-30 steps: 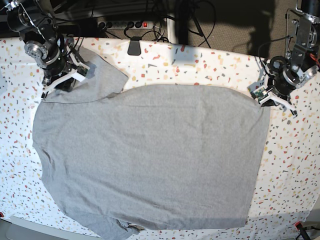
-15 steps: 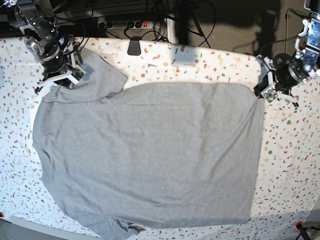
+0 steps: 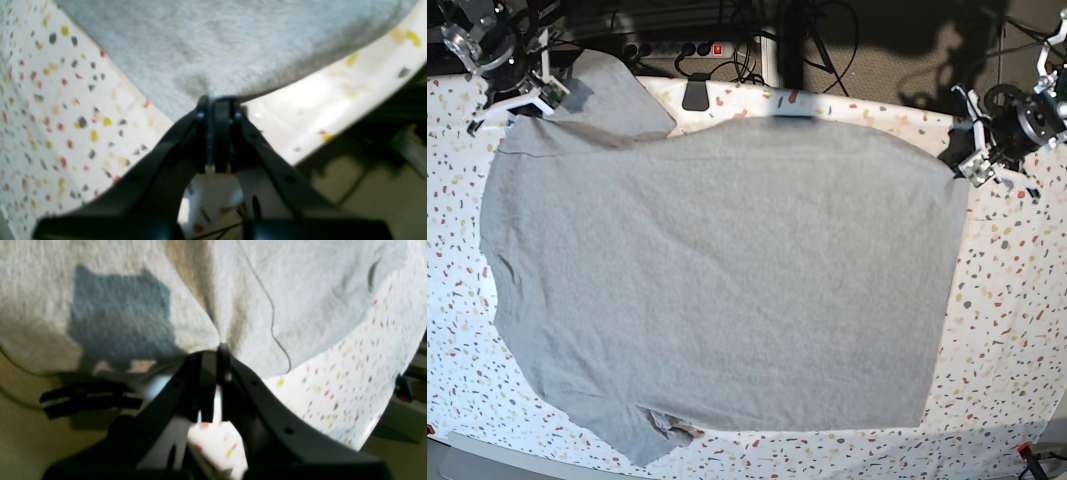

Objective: Fold the T-shirt properly
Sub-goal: 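Pull the grasped shoulder corners apart to straighten the shirt, then release and regrasp the shirt's shoulder edge with both grippers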

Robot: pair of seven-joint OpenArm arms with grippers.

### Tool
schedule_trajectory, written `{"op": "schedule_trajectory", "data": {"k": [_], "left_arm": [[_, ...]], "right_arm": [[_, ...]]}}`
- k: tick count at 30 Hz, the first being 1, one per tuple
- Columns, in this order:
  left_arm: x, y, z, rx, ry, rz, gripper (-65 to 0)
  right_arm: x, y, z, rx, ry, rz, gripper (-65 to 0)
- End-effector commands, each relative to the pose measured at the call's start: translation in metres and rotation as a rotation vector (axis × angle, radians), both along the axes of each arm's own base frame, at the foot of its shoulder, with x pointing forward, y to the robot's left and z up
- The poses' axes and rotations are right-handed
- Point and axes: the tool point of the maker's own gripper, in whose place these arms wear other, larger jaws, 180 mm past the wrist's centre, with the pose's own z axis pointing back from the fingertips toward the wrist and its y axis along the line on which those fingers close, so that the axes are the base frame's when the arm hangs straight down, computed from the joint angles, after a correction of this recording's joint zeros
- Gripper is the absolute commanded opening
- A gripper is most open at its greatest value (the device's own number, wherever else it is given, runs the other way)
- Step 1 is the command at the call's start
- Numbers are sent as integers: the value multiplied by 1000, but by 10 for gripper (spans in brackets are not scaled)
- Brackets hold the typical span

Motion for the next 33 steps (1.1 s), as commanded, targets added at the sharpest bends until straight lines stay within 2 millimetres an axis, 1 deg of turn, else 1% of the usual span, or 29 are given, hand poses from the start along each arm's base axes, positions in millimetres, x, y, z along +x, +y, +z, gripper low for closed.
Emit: {"op": "schedule_trajectory", "data": {"k": [1, 3, 7, 10, 13, 15, 17, 20, 21, 23, 25, 28, 31, 33], "left_arm": [[7, 6, 16, -11, -45, 13, -650], [0, 10, 22, -33, -45, 41, -650], [-15, 26, 34, -48, -64, 118, -650], [-26, 28, 40, -74, -77, 158, -650], [-37, 27, 40, -96, -70, 186, -650], [-42, 28, 40, -100, -76, 201, -650], [-39, 27, 45, -125, -112, 209, -650], [-30, 22, 57, -145, -187, 175, -650], [-25, 25, 59, -120, -211, 181, -650], [-15, 30, 61, -86, -252, 213, -650], [-7, 27, 65, -99, -283, 227, -650], [7, 21, 70, -144, -327, 247, -650], [21, 24, 58, -139, -330, 259, -650], [31, 24, 48, -140, -323, 262, -650]], "right_arm": [[-8, -4, 2, -14, 15, 2, -650], [-24, -9, -1, -24, 51, -8, -650], [-44, -18, -2, -40, 53, -63, -650], [-50, -19, -1, -27, 39, -109, -650], [-48, -22, 6, -16, 2, -148, -650], [-39, -24, 15, -13, -42, -168, -650], [-27, -24, 29, 4, -99, -170, -650], [-4, -24, 46, 61, -188, -187, -650], [4, -24, 49, 85, -207, -206, -650], [16, -23, 51, 130, -234, -233, -650], [29, -21, 52, 172, -257, -251, -650], [54, -18, 58, 210, -314, -261, -650], [77, -15, 59, 254, -353, -272, -650], [90, -13, 55, 265, -362, -271, -650]]}}
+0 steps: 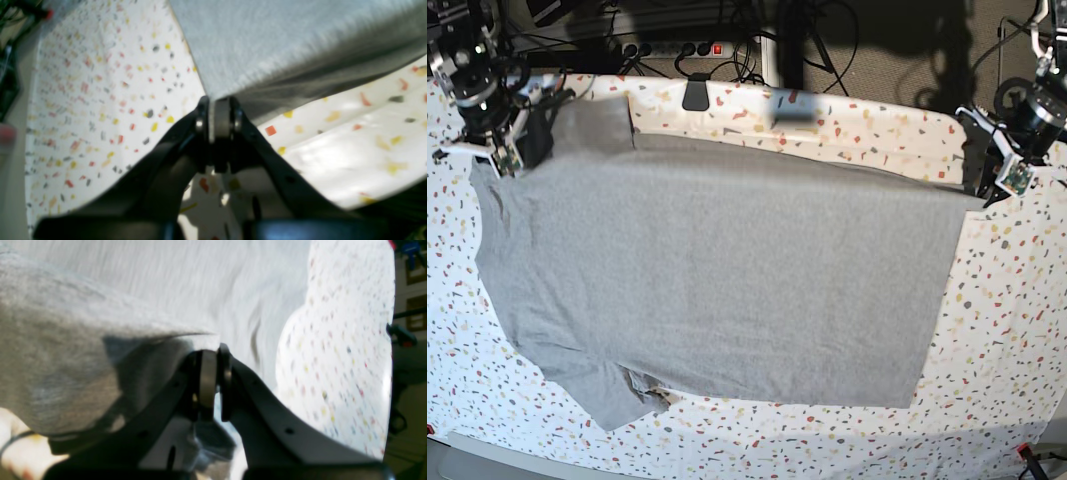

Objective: Fold the T-shirt properly
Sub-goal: 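Release and regrasp the shirt's shoulder edge with both grippers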

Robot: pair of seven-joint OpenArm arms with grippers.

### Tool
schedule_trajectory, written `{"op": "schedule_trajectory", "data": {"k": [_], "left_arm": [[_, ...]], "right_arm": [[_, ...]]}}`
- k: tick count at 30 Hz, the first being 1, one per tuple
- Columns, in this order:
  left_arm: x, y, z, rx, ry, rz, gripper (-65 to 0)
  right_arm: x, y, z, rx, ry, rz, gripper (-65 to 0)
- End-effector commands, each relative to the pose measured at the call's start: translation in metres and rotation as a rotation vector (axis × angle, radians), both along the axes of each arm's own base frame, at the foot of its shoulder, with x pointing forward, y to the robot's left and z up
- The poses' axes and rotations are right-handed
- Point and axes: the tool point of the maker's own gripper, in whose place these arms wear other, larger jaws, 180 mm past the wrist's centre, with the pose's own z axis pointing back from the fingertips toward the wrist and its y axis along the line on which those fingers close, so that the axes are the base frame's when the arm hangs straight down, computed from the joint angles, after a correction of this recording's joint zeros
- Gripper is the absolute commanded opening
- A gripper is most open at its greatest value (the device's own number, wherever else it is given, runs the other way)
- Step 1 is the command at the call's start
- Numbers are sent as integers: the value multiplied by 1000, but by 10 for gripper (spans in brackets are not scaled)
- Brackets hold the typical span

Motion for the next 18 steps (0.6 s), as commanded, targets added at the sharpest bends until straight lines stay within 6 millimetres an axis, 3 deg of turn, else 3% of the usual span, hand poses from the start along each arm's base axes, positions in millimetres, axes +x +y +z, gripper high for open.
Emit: {"op": "schedule_trajectory", "data": {"k": [1, 6, 11, 18], "left_arm": [[13, 0, 12, -5, -52, -6, -650], [43, -6, 2, -32, -52, -13, -650], [72, 8, 2, -38, -68, 29, -650], [90, 22, -2, -41, -63, 66, -650]], "right_arm": [[11, -2, 6, -10, -31, 7, -650], [42, 4, -13, 11, -26, 13, -650], [72, 1, -22, 36, -44, -26, -650], [91, 2, -30, 73, -19, -16, -650]]}}
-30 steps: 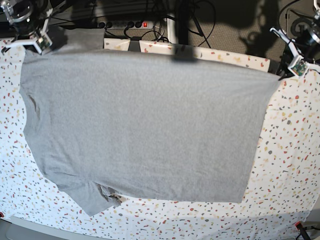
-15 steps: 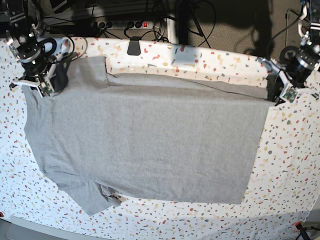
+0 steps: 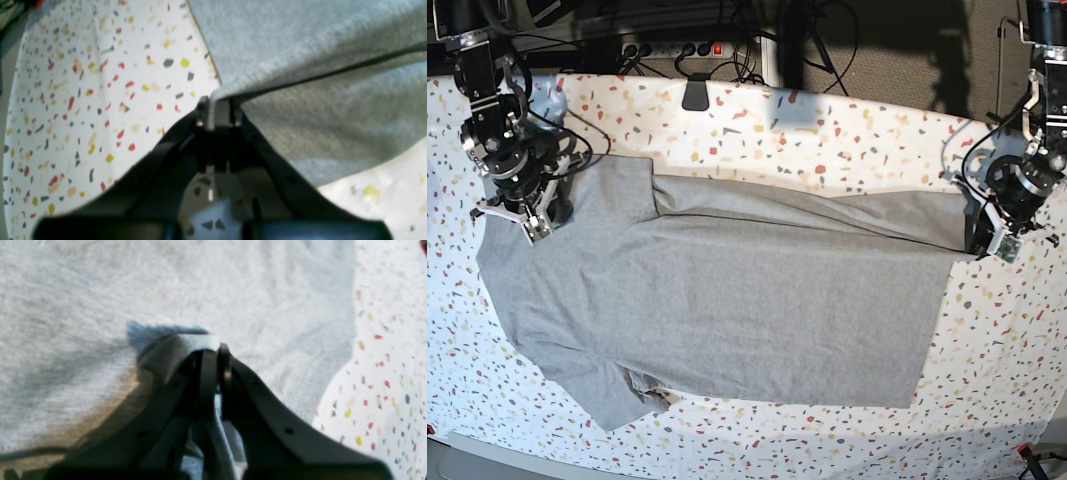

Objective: Fold the T-shirt properly
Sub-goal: 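Release and regrasp the shirt's shoulder edge with both grippers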

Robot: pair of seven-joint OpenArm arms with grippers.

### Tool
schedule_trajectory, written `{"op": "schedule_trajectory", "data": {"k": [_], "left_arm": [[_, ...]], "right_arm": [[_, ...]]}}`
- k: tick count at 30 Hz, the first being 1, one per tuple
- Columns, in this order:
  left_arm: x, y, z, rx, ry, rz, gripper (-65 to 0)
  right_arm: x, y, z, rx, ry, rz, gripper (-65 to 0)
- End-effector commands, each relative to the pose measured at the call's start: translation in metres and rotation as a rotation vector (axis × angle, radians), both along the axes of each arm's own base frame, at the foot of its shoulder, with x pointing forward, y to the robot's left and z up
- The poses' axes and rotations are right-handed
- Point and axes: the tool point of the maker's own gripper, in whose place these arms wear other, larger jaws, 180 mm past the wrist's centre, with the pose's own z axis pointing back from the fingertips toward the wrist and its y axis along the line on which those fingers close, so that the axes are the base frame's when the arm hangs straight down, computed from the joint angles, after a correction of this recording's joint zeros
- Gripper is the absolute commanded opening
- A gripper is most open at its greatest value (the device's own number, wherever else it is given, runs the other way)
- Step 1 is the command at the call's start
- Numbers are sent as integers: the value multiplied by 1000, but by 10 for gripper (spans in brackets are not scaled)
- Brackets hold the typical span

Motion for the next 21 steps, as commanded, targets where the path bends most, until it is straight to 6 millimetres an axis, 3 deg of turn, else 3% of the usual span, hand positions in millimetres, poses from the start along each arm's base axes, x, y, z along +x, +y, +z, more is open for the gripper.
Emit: {"op": "schedule_trajectory", "data": {"k": [1, 6, 7, 8, 10, 17, 21], "left_arm": [[10, 7, 18, 13, -60, 6, -650], [10, 8, 18, 18, -58, 5, -650], [10, 8, 18, 25, -57, 4, -565], [10, 9, 17, 34, -56, 3, -482], [10, 11, 16, 65, -51, -3, -375], [12, 22, 21, 181, -34, -20, -367], [-3, 13, 19, 227, 46, -111, -367]], "right_arm": [[10, -4, 14, -13, -41, 10, -650], [10, -5, 14, -14, -39, 5, -650], [11, -5, 14, -15, -38, 3, -620], [12, -6, 15, -19, -42, 3, -534], [15, -9, 19, -25, -60, -16, -407], [21, -18, 36, -143, -99, -31, -387], [11, -8, 40, -151, -80, -22, -387]]}}
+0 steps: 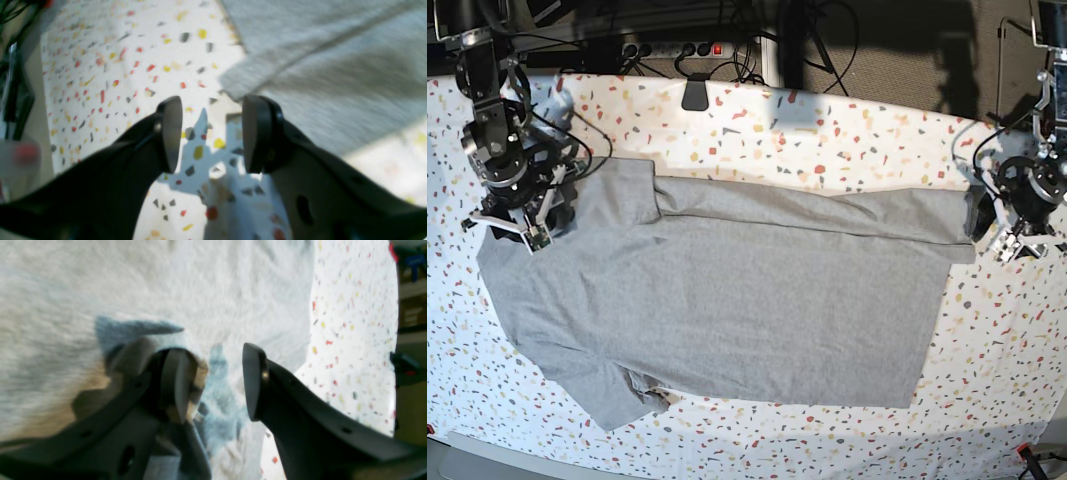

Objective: Fold the T-shirt properly
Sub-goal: 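Release and regrasp the shirt's shoulder edge with both grippers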

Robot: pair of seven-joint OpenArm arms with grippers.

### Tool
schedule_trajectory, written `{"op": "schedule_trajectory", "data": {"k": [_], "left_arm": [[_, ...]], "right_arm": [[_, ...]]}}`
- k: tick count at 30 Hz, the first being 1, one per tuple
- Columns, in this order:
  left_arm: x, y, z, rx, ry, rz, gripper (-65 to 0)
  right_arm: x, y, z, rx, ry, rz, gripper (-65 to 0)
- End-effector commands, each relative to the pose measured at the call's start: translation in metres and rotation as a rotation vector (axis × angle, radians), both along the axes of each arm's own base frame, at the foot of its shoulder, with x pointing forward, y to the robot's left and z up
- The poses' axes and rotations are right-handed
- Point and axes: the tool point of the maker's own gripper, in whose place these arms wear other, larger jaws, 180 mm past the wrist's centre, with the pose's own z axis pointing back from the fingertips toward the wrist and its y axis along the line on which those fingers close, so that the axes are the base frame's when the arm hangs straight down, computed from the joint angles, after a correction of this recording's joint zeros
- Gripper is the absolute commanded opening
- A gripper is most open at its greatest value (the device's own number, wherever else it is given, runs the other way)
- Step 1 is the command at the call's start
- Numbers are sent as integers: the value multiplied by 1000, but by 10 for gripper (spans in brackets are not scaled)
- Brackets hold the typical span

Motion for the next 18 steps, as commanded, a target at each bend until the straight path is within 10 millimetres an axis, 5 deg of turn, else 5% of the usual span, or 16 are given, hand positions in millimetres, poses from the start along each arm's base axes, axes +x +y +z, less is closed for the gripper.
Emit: {"op": "schedule_trajectory", "data": {"k": [1, 5, 10, 18], "left_arm": [[3, -1, 16, 6, -44, -26, -367], [-22, -23, 15, -8, -44, -89, -371], [-49, -30, -11, 75, 4, -143, -371], [-61, -52, -34, 184, 49, -247, -371]], "right_arm": [[3, 0, 15, -14, -34, 15, -387], [-16, 14, 16, -23, -2, 35, -387], [-31, 25, 16, -18, 16, 51, -387], [-34, 30, 24, -10, 26, 29, -387]]}}
